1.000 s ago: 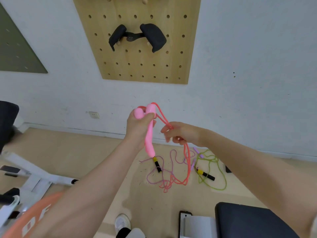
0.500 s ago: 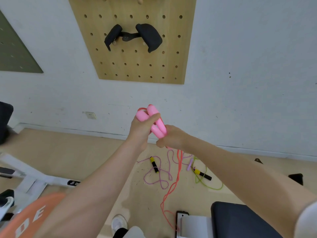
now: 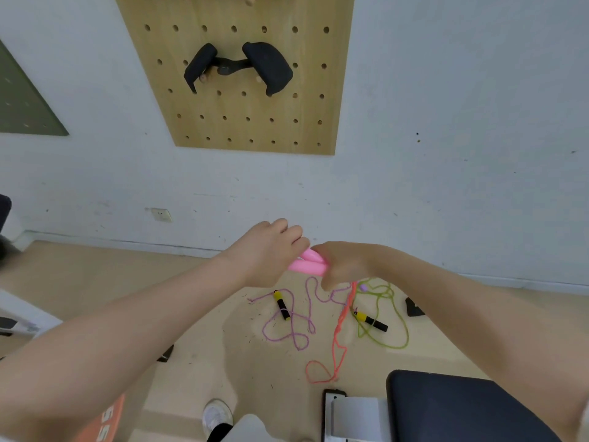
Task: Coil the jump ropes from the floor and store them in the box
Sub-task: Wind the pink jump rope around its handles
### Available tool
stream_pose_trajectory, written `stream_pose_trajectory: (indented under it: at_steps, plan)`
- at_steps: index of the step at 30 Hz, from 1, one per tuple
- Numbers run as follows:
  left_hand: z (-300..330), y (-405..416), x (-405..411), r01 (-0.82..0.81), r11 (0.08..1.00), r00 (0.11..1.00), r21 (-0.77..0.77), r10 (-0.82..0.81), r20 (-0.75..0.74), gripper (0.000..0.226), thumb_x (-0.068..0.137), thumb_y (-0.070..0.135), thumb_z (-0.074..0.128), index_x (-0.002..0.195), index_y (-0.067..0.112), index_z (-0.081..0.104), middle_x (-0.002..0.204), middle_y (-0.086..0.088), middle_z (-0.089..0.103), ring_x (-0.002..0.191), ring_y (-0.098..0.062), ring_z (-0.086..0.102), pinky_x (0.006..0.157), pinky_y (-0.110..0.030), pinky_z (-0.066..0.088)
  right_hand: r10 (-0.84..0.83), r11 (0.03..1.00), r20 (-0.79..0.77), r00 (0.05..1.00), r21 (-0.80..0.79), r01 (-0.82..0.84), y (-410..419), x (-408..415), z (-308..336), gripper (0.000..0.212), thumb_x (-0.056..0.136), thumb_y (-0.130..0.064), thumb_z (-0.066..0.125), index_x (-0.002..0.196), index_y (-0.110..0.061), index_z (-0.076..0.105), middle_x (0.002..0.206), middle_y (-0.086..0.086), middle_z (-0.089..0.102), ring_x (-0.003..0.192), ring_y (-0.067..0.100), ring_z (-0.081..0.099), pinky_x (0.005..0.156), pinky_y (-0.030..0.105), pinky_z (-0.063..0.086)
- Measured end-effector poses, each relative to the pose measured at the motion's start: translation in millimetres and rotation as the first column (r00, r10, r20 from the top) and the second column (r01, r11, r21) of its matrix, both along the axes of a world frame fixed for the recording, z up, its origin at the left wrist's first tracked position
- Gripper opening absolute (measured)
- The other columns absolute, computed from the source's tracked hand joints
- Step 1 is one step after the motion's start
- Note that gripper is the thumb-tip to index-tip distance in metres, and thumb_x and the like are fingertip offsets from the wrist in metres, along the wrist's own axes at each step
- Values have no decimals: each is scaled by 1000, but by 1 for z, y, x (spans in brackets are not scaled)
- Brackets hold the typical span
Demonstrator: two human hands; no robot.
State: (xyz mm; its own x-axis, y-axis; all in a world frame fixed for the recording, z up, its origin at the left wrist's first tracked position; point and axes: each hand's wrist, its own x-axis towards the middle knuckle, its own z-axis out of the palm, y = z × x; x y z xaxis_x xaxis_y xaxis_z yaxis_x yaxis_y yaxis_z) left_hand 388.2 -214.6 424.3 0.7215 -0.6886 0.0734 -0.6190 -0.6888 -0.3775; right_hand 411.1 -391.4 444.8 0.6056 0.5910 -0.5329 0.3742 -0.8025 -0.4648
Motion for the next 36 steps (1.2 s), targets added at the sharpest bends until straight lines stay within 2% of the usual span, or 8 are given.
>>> stream_pose_trajectory:
  at_steps: [3, 8, 11, 18, 24, 27, 31, 36]
  plan:
    - [-2, -11, -7, -108, 993, 991, 37, 110, -70, 35, 52, 4, 66, 86, 8, 60, 77, -5, 54, 61, -22, 42, 40, -21, 12, 57, 995, 89, 994, -91, -49, -1, -1, -3, 28, 79, -12, 61, 101, -11, 43, 68, -2, 43, 30, 2, 45, 30, 11, 29]
    - [-7, -26, -10, -277, 952, 960, 134, 280, -2, 36, 74, 4, 51, 110, 7, 49, 100, -7, 50, 77, -22, 39, 44, -26, 8, 188, 942, 364, 912, -329, -63, 4, 10, -11, 55, 67, -62, 67, 91, -17, 46, 82, -2, 50, 75, 18, 52, 57, 26, 38]
    - [-14, -31, -4, -324, 935, 945, 148, 326, 9, 43, 75, -1, 40, 117, 4, 46, 106, -8, 49, 90, -24, 48, 44, -26, 12, 143, 956, 429, 892, -294, -12, 17, 14, -5, 51, 77, -62, 56, 68, -12, 47, 68, 0, 46, 62, 16, 46, 52, 25, 35]
    - [-17, 9, 13, -733, 680, 644, -15, 686, -339, 33, 83, 10, 50, 116, 9, 46, 110, -10, 51, 99, -29, 54, 68, -31, 38, -278, 945, -36, 960, 168, 280, 17, -3, -1, 28, 97, -21, 37, 83, -6, 56, 52, 0, 53, 33, 10, 43, 41, 19, 37]
    - [7, 23, 11, -832, 414, 428, -369, 55, -902, 17, 74, -5, 52, 78, 12, 50, 73, -1, 49, 61, -15, 45, 52, -23, 42, -167, 905, -327, 930, 323, 276, 21, -16, -27, 32, 101, -26, 34, 73, -14, 44, 57, 0, 33, 47, 16, 30, 45, 23, 28]
    - [30, 13, -9, -749, 535, 384, -391, -130, -914, 18, 63, 4, 54, 79, 13, 53, 65, 12, 55, 57, -7, 48, 50, -19, 41, -179, 879, -324, 929, 371, 299, 10, -12, -33, 35, 100, -27, 37, 67, -17, 40, 59, -2, 31, 48, 13, 32, 48, 21, 31]
    - [37, 4, -18, -416, 909, 558, -29, 230, -797, 24, 73, 5, 52, 95, 16, 54, 88, -1, 60, 75, -21, 54, 60, -32, 42, -12, 991, -37, 999, 129, 17, -4, -3, -31, 24, 95, -32, 48, 72, -39, 45, 70, -16, 45, 64, -5, 42, 58, 9, 35]
    - [15, -21, -26, -287, 904, 692, 318, 425, -583, 23, 80, 7, 50, 103, 12, 52, 90, -4, 51, 72, -22, 49, 55, -28, 36, 266, 954, 433, 861, -243, -173, 12, 11, -21, 26, 92, -37, 49, 74, -17, 53, 75, -3, 51, 81, 25, 53, 63, 27, 35]
